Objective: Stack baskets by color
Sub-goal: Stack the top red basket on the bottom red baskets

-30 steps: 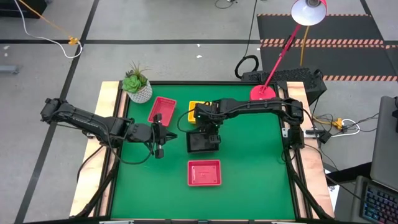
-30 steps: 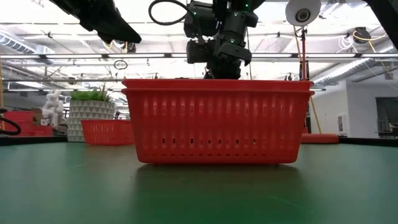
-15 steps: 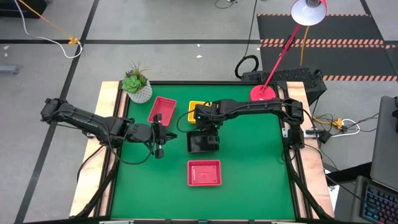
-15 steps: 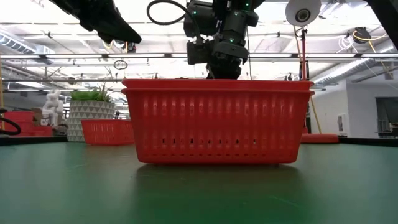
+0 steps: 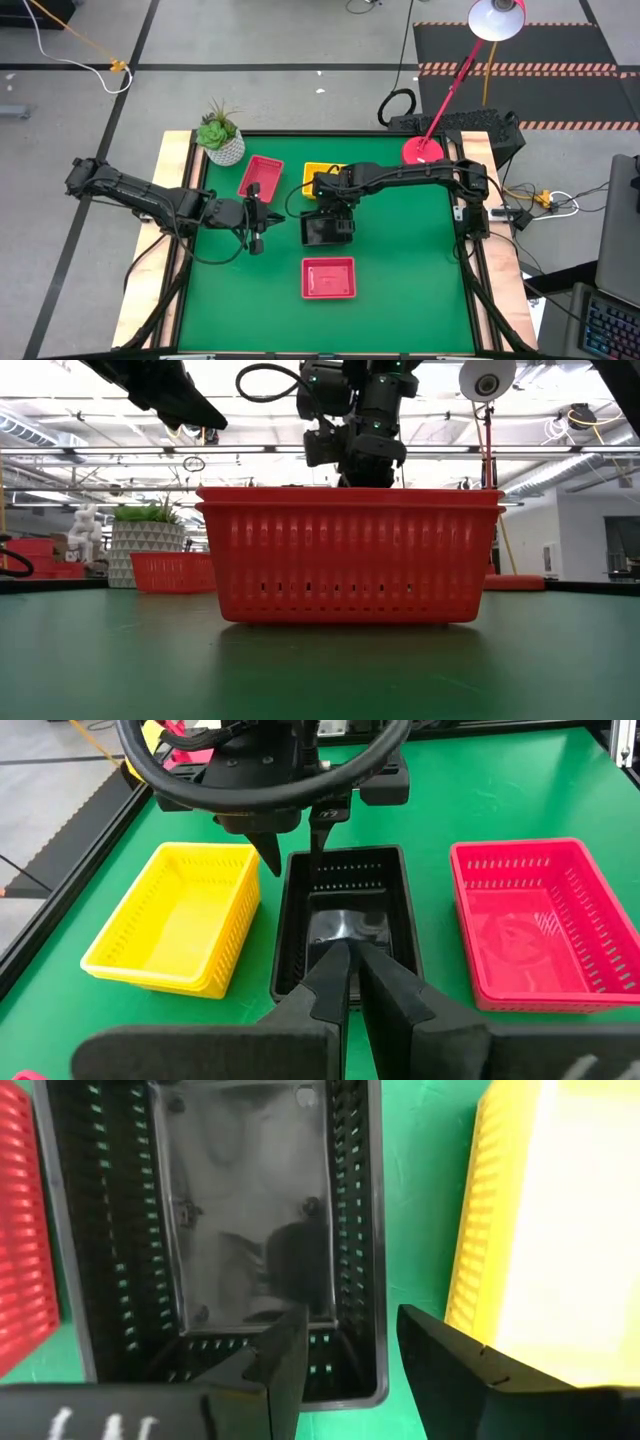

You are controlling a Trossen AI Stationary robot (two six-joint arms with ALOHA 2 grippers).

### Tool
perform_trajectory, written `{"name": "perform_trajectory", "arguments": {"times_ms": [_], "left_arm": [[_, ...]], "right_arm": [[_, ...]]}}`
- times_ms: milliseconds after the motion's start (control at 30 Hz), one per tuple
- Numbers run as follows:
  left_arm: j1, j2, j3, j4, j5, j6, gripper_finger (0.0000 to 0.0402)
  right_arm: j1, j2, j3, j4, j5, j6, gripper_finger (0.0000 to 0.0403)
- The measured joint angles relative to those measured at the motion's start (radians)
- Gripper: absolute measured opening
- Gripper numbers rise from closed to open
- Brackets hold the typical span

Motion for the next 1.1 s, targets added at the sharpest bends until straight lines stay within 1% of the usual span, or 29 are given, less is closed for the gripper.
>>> {"name": "perform_trajectory", "arguments": {"times_ms": [67, 200, 333, 633, 733, 900, 1100], "left_arm": [[0.000, 0.000, 0.000, 0.000, 0.000, 0.001, 0.0026], [0.000, 0.000, 0.000, -0.001, 0.000, 0.001, 0.0026], [0.001, 0.000, 0.000, -0.003, -0.001, 0.001, 0.0026], [0.001, 0.000, 0.000, -0.001, -0.011, -0.007, 0.0026], [0.001, 0.000, 0.000, 0.000, -0.011, -0.019, 0.0026], [0.001, 0.000, 0.000, -0.001, -0.011, -0.032, 0.0026], [0.001, 0.000, 0.000, -0.005, -0.012, -0.049, 0.0026]], "right_arm": [[0.004, -0.001, 0.000, -0.002, 0.000, 0.007, 0.0151], [0.027, -0.043, -0.001, -0.012, 0.004, 0.034, 0.0151], [0.068, -0.116, -0.001, -0.051, 0.050, 0.078, 0.0151], [0.199, -0.341, -0.001, -0.220, 0.167, 0.234, 0.0151], [0.256, -0.426, -0.025, -0.231, 0.225, 0.299, 0.0151], [0.361, -0.572, -0.174, -0.156, 0.378, 0.424, 0.0151], [0.461, -0.722, -0.418, -0.015, 0.477, 0.583, 0.0151]]}}
